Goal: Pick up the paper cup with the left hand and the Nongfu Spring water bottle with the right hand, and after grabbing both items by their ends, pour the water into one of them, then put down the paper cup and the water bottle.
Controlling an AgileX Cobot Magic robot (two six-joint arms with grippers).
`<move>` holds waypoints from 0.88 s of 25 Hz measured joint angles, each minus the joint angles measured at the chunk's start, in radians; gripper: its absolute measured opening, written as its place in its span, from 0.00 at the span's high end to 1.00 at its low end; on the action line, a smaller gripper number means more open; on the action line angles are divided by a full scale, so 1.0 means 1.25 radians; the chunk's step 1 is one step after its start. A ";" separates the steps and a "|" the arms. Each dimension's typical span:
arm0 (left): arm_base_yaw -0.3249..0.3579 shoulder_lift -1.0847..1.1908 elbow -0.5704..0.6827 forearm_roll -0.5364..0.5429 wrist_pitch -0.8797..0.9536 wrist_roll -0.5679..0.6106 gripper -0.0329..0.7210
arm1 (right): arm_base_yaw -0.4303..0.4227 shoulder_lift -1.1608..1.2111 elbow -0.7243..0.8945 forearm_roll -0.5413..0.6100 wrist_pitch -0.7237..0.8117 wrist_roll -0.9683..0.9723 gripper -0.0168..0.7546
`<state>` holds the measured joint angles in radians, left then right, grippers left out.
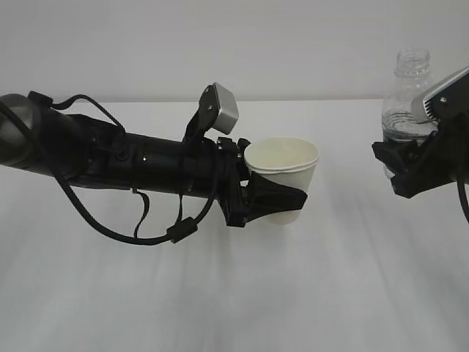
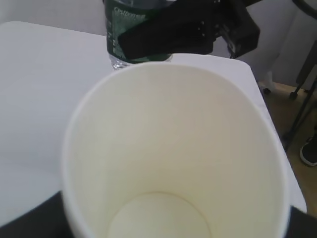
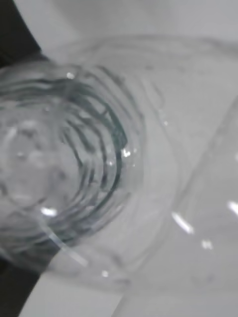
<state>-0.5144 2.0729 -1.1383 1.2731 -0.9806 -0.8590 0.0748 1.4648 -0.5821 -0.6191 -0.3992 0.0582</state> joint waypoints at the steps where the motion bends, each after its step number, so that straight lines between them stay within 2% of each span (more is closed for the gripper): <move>1: -0.004 0.000 0.000 -0.003 0.000 0.000 0.35 | 0.000 -0.006 -0.007 -0.019 0.022 0.008 0.40; 11: -0.016 0.000 -0.001 -0.012 0.007 0.000 0.35 | 0.002 -0.040 -0.025 -0.155 0.090 0.069 0.40; 18: -0.039 0.000 -0.040 -0.013 0.024 0.000 0.35 | 0.079 -0.047 -0.067 -0.212 0.211 0.072 0.40; 22: -0.048 0.000 -0.041 -0.010 0.031 0.000 0.35 | 0.094 -0.047 -0.089 -0.240 0.237 0.074 0.40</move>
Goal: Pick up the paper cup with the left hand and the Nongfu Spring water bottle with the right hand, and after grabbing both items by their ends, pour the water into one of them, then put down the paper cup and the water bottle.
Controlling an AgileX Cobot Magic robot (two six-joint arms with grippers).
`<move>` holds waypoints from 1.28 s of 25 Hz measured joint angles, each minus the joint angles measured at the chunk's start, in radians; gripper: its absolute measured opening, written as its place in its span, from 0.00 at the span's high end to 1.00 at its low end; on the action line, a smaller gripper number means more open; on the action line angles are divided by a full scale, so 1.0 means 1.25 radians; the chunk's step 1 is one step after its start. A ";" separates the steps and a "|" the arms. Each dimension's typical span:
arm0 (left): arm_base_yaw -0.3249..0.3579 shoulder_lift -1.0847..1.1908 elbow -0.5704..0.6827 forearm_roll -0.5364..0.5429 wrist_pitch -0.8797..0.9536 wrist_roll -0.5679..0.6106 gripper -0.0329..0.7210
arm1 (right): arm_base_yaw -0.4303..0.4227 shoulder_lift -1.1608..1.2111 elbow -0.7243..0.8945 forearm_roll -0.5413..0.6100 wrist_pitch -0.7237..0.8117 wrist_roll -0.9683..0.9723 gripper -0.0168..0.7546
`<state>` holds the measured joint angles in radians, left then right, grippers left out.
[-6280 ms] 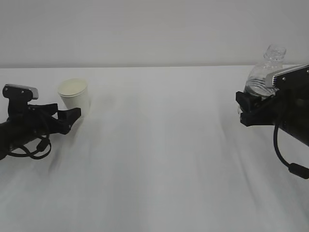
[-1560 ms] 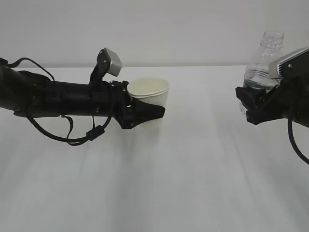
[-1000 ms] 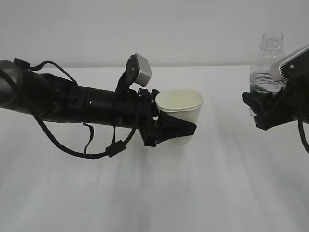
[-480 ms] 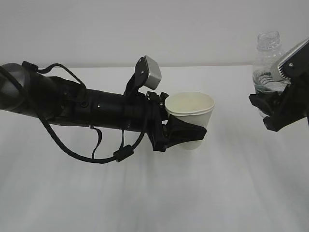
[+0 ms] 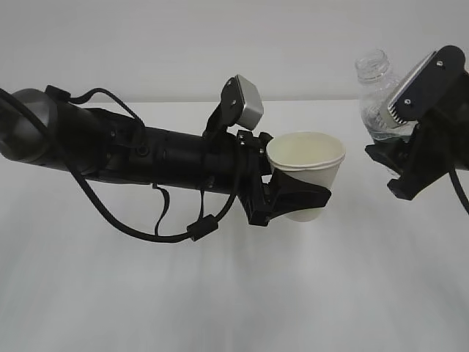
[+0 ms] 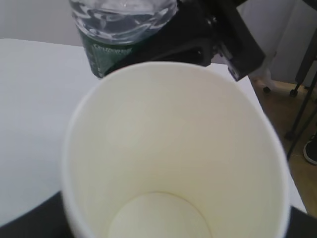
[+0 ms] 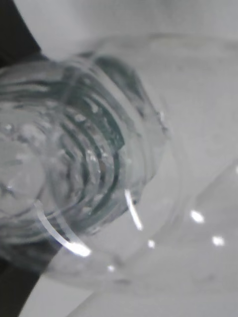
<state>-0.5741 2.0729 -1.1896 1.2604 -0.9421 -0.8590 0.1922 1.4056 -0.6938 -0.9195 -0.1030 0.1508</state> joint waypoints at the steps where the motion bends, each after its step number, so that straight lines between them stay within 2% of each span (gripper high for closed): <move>1: 0.000 0.000 0.000 0.000 0.002 0.000 0.35 | 0.000 0.000 -0.003 -0.012 0.007 0.000 0.40; 24: 0.000 0.000 -0.021 0.000 0.010 0.000 0.35 | 0.000 0.000 -0.038 -0.251 0.021 0.000 0.40; 32: -0.010 -0.001 -0.023 0.001 0.015 0.000 0.35 | 0.000 0.000 -0.047 -0.307 0.030 0.000 0.40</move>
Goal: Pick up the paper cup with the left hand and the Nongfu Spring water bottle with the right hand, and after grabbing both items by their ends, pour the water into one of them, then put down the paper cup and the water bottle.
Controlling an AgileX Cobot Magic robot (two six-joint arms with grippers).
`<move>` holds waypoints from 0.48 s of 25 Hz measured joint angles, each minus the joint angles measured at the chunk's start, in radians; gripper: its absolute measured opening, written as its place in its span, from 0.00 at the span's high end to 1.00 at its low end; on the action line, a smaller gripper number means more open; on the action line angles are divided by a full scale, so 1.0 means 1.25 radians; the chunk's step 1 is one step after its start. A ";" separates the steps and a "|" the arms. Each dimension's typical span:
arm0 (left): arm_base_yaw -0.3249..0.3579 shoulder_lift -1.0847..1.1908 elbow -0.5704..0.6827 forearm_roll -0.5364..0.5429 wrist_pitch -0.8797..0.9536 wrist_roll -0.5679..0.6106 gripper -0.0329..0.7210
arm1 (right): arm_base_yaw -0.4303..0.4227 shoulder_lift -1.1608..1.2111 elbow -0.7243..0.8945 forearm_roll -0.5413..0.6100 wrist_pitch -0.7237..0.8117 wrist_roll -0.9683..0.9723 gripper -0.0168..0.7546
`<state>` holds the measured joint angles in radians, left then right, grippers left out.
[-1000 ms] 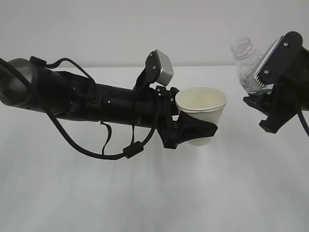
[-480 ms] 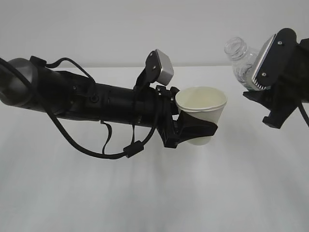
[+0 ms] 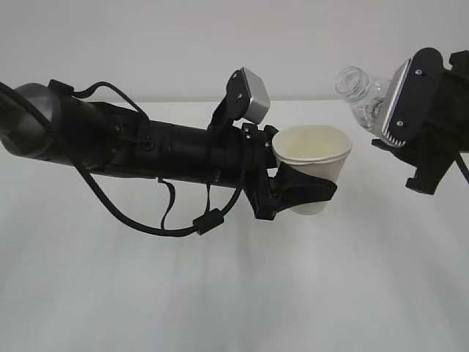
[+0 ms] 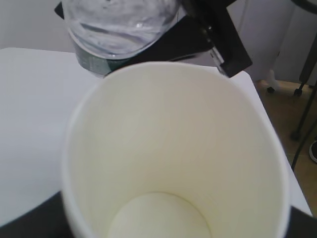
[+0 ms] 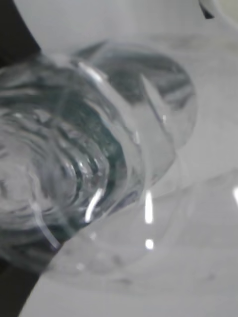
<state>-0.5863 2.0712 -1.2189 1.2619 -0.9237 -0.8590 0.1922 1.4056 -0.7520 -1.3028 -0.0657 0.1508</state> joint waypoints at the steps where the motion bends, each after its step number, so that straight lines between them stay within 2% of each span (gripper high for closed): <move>1: -0.001 0.000 0.000 0.000 0.000 0.000 0.35 | 0.000 0.000 0.000 -0.009 0.002 0.000 0.40; 12: -0.025 0.000 0.000 0.011 0.001 0.000 0.35 | 0.000 0.000 0.000 -0.113 0.007 0.000 0.40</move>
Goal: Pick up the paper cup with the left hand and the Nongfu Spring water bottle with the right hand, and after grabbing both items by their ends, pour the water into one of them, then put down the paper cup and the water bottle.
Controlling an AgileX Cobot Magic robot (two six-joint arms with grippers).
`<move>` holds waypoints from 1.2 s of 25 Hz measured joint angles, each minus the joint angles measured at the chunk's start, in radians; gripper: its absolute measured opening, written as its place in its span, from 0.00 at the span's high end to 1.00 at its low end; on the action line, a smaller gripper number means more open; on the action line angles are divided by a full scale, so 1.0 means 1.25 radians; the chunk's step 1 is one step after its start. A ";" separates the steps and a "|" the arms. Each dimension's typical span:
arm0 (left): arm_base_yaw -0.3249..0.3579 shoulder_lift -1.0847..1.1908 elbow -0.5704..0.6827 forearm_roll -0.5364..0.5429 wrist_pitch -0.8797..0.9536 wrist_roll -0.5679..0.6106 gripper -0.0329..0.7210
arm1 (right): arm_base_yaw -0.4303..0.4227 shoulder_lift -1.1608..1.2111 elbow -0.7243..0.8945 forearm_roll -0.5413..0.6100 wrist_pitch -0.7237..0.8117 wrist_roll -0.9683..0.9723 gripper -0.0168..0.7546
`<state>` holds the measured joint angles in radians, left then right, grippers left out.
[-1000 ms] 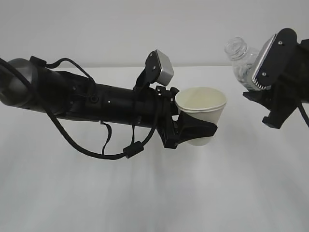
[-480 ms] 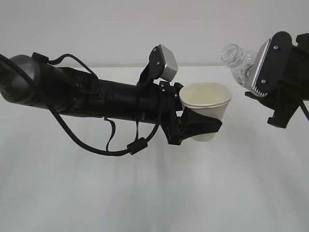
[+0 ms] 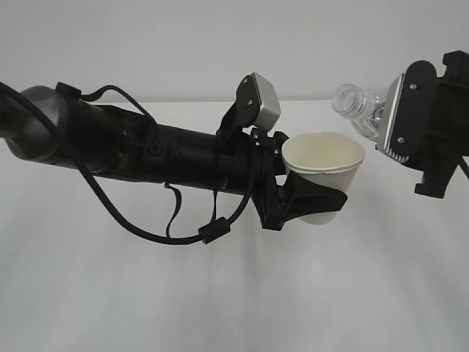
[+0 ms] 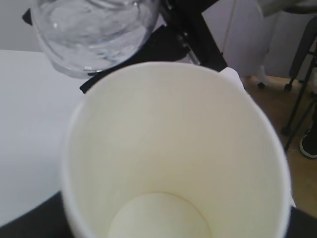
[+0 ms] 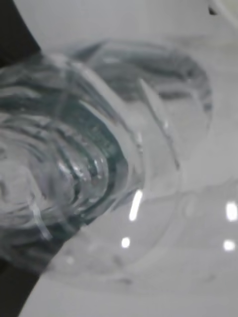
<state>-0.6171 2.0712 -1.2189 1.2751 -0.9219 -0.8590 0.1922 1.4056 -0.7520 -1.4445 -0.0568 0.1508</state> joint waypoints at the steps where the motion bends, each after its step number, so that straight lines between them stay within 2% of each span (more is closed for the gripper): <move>1: -0.002 0.000 0.000 0.001 0.000 0.000 0.35 | 0.000 0.000 0.000 -0.006 0.000 0.000 0.40; 15: -0.004 0.000 0.000 0.006 0.000 0.000 0.35 | 0.000 0.000 0.000 -0.123 -0.001 0.000 0.40; 30: -0.004 0.000 0.000 0.039 0.002 0.000 0.35 | 0.000 0.000 -0.002 -0.207 0.025 0.001 0.40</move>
<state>-0.6215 2.0712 -1.2189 1.3240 -0.9199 -0.8590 0.1922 1.4056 -0.7541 -1.7028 -0.0251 0.1526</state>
